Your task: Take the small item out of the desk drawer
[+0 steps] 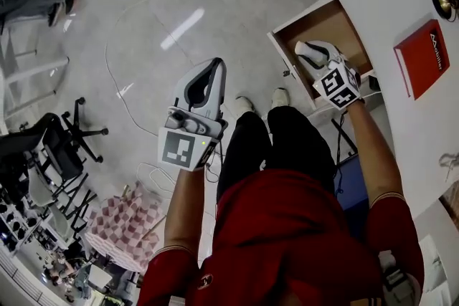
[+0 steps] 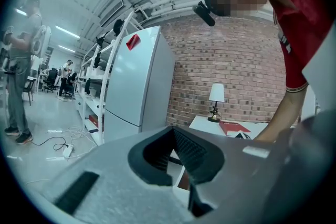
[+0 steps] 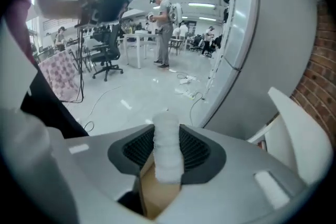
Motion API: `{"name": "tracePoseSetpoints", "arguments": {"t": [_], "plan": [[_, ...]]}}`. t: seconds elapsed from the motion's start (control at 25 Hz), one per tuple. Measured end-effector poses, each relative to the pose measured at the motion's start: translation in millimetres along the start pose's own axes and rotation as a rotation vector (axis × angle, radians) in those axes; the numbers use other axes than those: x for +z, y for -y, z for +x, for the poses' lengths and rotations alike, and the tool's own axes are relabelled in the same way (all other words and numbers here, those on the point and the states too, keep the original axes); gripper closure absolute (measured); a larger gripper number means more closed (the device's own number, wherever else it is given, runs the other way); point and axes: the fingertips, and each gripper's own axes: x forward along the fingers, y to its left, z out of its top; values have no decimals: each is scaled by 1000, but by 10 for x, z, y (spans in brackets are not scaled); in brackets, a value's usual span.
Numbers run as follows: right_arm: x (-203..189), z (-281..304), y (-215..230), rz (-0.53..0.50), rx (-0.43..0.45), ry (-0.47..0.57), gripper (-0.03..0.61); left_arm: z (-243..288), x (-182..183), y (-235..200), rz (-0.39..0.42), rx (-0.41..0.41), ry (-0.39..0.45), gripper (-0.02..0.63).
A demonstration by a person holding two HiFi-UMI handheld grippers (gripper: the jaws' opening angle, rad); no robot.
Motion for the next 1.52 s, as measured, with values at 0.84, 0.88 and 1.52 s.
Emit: {"name": "tracePoseSetpoints", "arguments": {"t": [0.84,0.88,1.52], "plan": [[1860,-2291,-274,472,-168,760,422,-293,787,957,66,-202,97,610],[1902,-2368,-319,472,-168,777,422,-314,829,1007,70,-210,103,610],[2147,-3147,-698,451,-214,928,423,-699,1226,1368,120,-248,175,611]]}}
